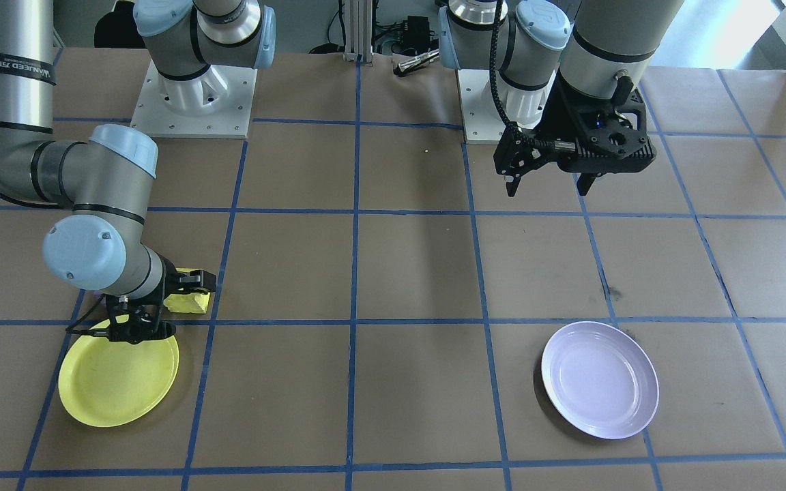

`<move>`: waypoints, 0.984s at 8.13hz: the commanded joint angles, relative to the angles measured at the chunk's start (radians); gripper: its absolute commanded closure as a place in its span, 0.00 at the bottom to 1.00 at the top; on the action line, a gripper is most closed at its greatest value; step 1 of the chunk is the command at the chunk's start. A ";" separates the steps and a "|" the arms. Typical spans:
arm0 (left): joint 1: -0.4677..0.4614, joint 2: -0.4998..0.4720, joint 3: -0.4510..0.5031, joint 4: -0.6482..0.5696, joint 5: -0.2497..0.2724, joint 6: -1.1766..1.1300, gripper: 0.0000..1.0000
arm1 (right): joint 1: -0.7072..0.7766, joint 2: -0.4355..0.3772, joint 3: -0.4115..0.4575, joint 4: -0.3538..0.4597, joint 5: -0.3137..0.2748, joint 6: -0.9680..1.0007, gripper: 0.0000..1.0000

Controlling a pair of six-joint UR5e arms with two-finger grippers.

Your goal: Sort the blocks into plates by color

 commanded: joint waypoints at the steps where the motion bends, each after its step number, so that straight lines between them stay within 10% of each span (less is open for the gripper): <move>1: 0.000 0.000 -0.003 -0.001 -0.001 0.000 0.00 | -0.001 0.011 0.006 -0.008 0.003 0.008 0.18; 3: 0.000 0.001 -0.001 0.001 0.000 0.000 0.00 | -0.001 0.011 -0.007 -0.004 0.015 0.011 0.41; 8: 0.000 0.014 -0.003 -0.006 -0.001 0.000 0.00 | 0.004 -0.024 -0.157 0.089 0.013 0.012 0.36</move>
